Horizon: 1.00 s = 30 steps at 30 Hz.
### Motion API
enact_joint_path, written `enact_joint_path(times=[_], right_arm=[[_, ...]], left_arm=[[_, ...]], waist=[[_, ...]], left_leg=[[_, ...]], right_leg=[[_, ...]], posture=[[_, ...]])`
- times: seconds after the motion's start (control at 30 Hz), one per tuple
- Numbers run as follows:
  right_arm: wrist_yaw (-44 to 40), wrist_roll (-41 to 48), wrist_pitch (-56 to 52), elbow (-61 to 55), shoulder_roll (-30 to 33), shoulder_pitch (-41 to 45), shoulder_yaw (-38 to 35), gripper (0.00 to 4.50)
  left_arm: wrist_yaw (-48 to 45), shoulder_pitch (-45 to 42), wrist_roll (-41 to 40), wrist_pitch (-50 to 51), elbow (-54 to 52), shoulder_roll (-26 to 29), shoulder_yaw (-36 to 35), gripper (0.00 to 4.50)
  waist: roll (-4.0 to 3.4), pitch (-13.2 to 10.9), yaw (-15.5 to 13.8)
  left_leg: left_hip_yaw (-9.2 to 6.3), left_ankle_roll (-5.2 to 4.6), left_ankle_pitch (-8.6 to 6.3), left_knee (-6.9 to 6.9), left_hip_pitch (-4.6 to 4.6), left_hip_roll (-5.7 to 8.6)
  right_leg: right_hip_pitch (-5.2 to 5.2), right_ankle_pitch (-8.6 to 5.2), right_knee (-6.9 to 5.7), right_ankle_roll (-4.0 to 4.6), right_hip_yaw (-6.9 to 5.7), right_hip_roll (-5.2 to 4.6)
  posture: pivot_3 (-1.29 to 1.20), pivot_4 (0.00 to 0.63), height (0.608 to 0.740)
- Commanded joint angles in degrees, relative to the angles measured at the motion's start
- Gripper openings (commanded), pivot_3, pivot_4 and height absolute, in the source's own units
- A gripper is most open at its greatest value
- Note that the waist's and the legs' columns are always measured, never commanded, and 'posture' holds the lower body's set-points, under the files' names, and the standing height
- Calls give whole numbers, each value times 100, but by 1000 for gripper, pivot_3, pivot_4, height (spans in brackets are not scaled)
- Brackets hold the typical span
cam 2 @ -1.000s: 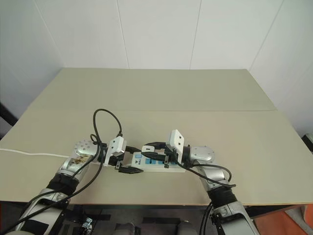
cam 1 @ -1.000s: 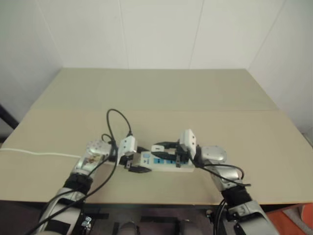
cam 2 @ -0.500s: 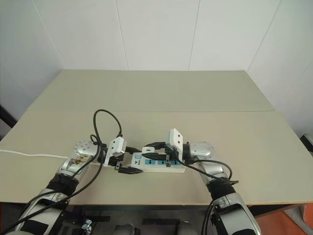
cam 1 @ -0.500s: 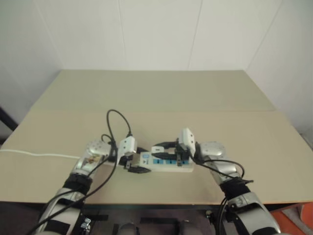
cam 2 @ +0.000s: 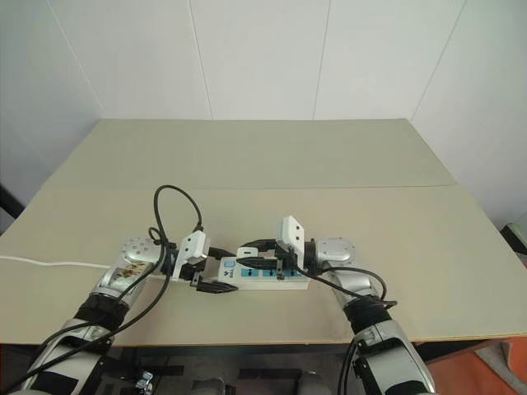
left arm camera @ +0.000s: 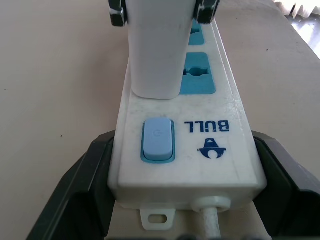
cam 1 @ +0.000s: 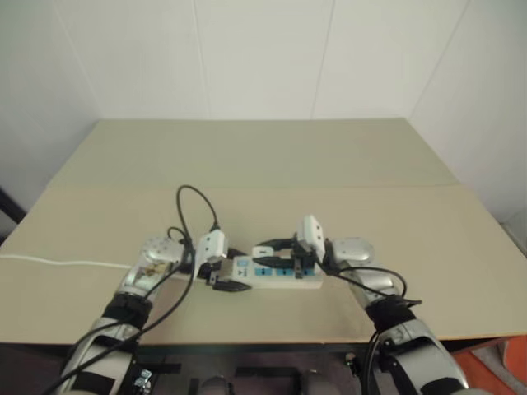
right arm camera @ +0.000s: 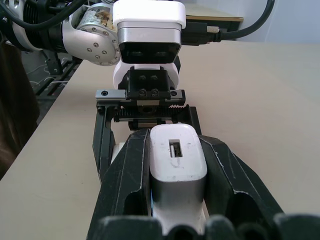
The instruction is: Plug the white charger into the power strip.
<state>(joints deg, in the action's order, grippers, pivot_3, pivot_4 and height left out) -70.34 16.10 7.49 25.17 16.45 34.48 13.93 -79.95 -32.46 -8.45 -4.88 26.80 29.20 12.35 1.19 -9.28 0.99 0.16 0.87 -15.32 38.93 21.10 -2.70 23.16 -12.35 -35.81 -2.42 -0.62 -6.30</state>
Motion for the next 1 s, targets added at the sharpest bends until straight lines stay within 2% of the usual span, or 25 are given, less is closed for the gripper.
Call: enact_joint_path(times=[0.03,0.3,0.83,0.9,1.0], right_arm=[[-86,-401,-548,377,212,-250,267,1200],[2,-438,-529,524,-13,-54,274,1200],[107,-467,-344,233,65,-440,273,1200],[227,-530,-297,227,54,-441,274,1932],[143,-518,-387,193,63,-417,284,2804]], left_arm=[[-48,41,-2,-4,-202,94,6,3293],[-51,44,-13,-6,-209,97,13,3293],[-38,21,-8,-8,-187,102,15,3293],[-37,22,-5,-9,-189,101,18,3293],[-39,25,-9,4,-202,101,23,3293]], waist=[[0,3,0],[-1,5,22],[-2,10,23],[-1,10,18],[3,12,12]], left_leg=[[0,0,0,0,0,0],[1,-1,0,-3,-3,-1],[1,-2,-1,-8,-4,-2],[1,-2,-1,-8,-4,-2],[2,-3,-2,-8,-3,-2]], right_leg=[[-1,0,0,0,0,0],[-1,-1,0,1,1,1],[-1,-2,3,1,2,2],[-1,-3,3,1,2,2],[-1,-3,5,1,1,2]], posture=[[0,150,740],[0,150,740],[0,150,740],[0,150,740],[0,150,740]])
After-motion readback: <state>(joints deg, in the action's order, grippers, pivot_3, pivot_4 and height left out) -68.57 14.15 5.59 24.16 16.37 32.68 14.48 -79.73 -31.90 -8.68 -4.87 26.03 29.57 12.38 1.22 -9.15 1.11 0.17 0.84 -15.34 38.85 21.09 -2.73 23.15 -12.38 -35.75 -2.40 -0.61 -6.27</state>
